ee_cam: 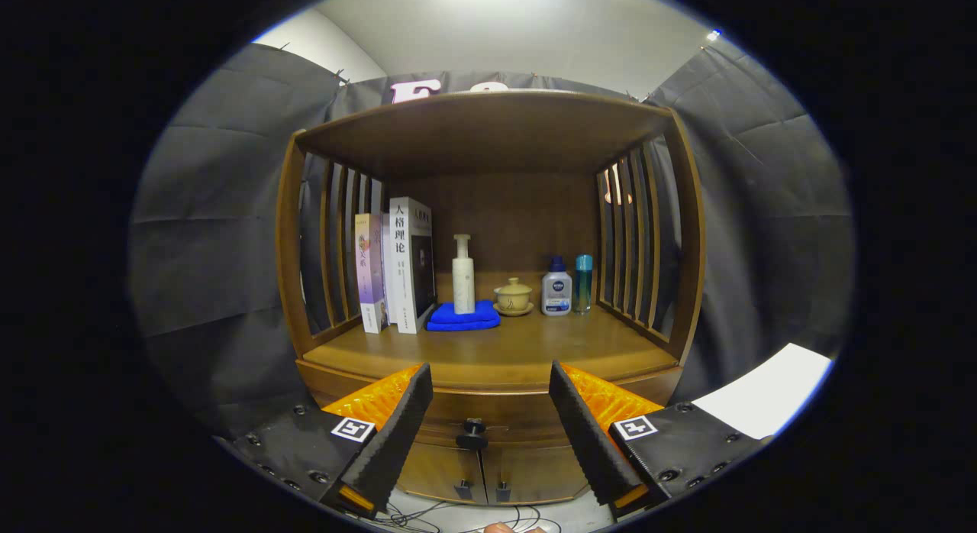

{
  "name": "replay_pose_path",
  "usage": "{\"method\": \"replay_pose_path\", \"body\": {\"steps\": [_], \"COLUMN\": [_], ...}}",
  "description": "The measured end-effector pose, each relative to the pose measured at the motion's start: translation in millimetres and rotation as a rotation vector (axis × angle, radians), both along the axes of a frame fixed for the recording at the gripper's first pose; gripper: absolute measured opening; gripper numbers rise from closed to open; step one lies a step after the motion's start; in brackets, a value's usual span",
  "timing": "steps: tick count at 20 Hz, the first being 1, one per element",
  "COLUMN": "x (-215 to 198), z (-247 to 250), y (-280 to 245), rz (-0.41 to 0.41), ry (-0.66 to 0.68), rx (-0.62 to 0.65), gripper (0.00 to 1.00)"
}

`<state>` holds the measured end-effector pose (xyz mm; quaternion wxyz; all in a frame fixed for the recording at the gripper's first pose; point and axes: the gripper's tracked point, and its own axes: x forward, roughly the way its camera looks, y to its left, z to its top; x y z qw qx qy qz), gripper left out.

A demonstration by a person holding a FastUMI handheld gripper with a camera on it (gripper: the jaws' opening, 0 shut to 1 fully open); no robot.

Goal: Pull open the drawer, take out the items inside it, and place them on the countertop above the cabinet.

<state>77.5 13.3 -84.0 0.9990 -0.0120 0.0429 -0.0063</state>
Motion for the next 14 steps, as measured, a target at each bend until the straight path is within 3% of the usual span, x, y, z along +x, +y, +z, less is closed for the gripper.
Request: {"method": "replay_pose_path", "body": {"steps": [14], "x": [47], "z": [-106], "y": [9], "rz": [0.033], "ry": [0.156], "rx": [0.029], "gripper": [0.98]}}
